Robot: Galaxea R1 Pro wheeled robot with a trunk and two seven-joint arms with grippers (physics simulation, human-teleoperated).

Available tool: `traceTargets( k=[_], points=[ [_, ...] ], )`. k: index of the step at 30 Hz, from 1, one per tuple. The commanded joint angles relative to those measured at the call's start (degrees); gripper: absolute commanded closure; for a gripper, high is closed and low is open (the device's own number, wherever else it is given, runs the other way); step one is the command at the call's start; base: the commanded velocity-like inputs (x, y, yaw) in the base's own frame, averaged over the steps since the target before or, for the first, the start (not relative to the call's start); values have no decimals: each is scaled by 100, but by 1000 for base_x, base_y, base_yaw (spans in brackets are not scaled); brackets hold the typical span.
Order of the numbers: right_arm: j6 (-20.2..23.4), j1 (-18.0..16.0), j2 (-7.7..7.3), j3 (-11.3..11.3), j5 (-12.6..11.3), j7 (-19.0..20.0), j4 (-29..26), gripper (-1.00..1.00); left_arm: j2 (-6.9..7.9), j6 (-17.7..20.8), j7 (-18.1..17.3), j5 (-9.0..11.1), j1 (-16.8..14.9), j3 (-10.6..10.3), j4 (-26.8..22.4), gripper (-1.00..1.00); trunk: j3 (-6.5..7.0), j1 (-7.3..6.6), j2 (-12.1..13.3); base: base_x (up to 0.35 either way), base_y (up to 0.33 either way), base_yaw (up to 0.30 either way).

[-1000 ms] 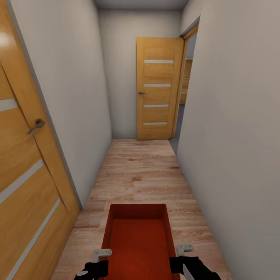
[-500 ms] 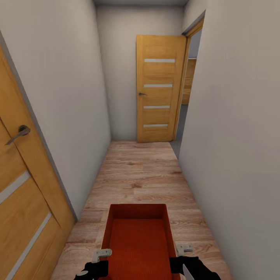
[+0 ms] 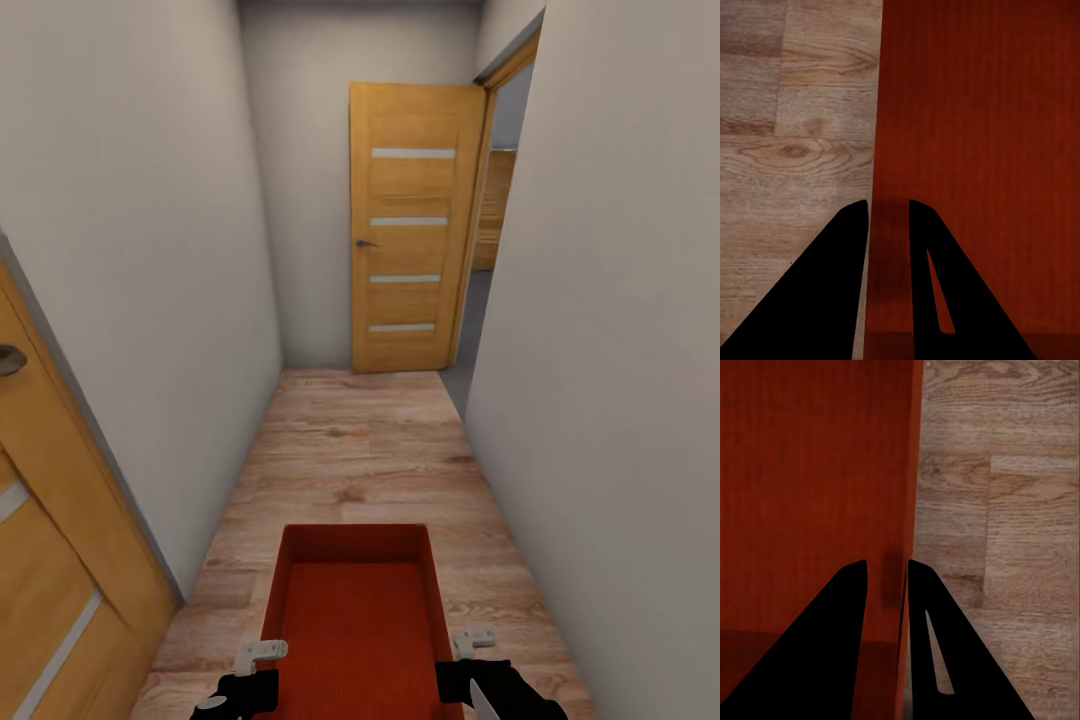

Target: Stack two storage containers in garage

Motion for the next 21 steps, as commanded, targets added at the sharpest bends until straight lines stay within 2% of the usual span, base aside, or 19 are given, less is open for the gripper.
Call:
traceTargets(
  k=[1, 21],
  points=[
    [33, -3, -199, 193, -97, 80, -26, 100, 4, 12, -112, -29, -7, -7, 26, 100, -5, 3, -3, 342, 0, 0],
    [33, -5, -199, 200, -98, 82, -26, 100, 4, 12, -112, -29, -7, -7, 25, 100, -5, 3, -3, 343, 0, 0]
  ],
)
